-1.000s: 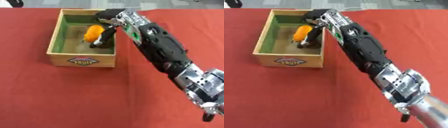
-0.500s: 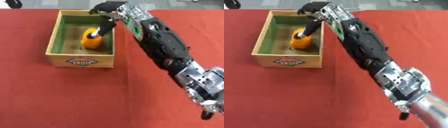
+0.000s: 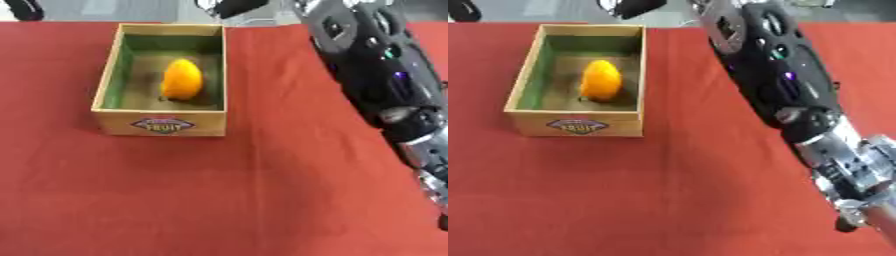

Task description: Pick up objects on the table and place them in the box.

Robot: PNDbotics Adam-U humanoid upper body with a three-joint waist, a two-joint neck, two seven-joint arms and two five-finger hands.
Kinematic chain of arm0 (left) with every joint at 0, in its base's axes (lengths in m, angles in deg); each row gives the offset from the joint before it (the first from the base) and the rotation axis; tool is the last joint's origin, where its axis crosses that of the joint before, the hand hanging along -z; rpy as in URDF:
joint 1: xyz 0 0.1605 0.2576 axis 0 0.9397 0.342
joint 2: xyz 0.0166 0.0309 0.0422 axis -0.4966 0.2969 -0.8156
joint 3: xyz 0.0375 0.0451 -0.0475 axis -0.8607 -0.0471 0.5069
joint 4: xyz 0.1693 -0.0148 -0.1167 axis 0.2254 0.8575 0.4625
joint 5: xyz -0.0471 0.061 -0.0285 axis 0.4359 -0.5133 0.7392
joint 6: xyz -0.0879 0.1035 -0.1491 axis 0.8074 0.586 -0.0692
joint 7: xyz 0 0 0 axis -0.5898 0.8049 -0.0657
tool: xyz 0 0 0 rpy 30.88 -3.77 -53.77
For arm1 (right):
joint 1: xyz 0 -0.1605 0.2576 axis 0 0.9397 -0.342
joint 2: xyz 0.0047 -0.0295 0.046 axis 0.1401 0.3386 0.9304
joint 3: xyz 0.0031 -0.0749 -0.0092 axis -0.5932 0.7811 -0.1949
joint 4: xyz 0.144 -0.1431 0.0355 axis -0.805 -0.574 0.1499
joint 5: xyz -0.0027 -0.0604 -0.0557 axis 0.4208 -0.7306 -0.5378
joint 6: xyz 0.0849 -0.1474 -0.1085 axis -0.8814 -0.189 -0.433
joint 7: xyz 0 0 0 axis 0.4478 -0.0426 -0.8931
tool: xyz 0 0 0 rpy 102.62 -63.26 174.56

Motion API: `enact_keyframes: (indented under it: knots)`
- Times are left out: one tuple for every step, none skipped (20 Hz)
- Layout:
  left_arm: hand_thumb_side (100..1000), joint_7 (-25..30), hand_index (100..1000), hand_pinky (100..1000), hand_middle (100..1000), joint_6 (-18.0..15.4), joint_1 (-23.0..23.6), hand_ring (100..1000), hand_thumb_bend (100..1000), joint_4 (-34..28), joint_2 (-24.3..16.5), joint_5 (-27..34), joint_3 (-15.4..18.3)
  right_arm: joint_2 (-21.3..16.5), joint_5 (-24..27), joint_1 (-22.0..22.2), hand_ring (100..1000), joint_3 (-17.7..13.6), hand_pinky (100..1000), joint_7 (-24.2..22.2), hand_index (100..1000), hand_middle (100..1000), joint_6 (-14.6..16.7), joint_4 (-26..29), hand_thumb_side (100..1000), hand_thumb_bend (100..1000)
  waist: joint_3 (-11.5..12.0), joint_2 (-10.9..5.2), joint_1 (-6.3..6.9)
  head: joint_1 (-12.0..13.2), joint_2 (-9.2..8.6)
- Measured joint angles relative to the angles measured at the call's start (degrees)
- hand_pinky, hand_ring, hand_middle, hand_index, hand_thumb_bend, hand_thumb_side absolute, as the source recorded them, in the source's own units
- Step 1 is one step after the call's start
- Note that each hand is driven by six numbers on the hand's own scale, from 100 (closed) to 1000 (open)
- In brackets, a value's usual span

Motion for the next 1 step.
enact_keyframes:
  knots:
    - [946,0.0,872,610,720,0.0,0.0,663,164,0.0,0.0,0.0,0.0,-1.2,1.5,1.3,827,-0.4,785,0.8,962,756,-1.1,3.0,655,100,-0.2,-0.03,0.16,0.2,0.01]
